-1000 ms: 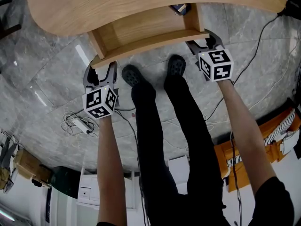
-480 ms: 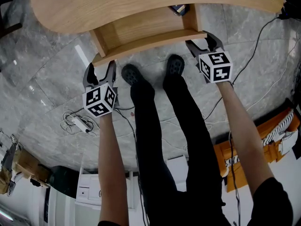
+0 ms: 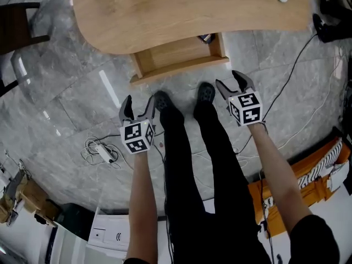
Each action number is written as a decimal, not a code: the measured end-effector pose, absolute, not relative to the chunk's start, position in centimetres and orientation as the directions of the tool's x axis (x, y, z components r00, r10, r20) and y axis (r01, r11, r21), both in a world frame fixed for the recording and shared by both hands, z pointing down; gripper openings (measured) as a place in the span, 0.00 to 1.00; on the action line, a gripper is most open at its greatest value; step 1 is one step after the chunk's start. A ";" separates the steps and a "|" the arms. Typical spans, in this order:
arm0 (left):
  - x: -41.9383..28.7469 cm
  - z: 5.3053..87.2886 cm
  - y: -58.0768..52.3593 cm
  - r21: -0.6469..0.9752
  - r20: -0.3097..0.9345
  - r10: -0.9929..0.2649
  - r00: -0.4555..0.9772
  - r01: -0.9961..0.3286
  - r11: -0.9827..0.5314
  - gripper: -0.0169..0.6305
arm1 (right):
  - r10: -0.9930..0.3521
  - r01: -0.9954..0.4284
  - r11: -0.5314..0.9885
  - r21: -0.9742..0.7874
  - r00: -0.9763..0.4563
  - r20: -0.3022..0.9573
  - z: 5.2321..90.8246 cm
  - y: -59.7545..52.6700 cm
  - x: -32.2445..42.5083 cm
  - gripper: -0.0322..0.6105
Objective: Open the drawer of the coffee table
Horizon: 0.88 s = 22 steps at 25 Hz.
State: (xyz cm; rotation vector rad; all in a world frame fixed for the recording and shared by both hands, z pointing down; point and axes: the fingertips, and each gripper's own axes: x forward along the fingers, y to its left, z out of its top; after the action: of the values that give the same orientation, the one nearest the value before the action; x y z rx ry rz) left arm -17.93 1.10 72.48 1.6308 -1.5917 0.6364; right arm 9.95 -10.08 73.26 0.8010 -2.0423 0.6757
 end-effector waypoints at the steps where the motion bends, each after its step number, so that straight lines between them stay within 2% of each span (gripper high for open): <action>1: -17.5 71.1 1.0 0.174 0.785 -0.610 0.103 -0.983 0.058 0.59 | -0.298 -0.735 0.654 -0.180 -0.470 0.831 71.9 -9.9 9.4 0.46; 11: -12.8 56.5 -0.1 0.168 0.721 -0.686 0.101 -0.985 0.031 0.58 | -0.294 -0.650 0.720 -0.243 -0.603 0.742 57.4 -8.6 6.0 0.46; 15: -9.8 50.0 0.2 0.195 0.702 -0.703 0.118 -0.980 0.031 0.56 | -0.236 -0.590 0.757 -0.281 -0.648 0.724 50.8 -6.3 6.6 0.46; 20: -8.3 43.3 -0.9 0.194 0.658 -0.743 0.120 -0.981 0.014 0.53 | -0.256 -0.583 0.759 -0.289 -0.676 0.691 44.7 -6.8 7.2 0.46; 22: -7.7 40.8 -1.3 0.187 0.632 -0.766 0.118 -0.982 0.003 0.48 | -0.268 -0.581 0.764 -0.280 -0.682 0.681 42.6 -7.1 7.5 0.46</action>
State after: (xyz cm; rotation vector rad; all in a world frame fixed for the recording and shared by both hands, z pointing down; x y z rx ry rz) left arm -7.74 -1.30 40.79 1.8107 -1.6948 0.4725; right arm 7.50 -7.14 42.61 0.6318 -2.3241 0.6449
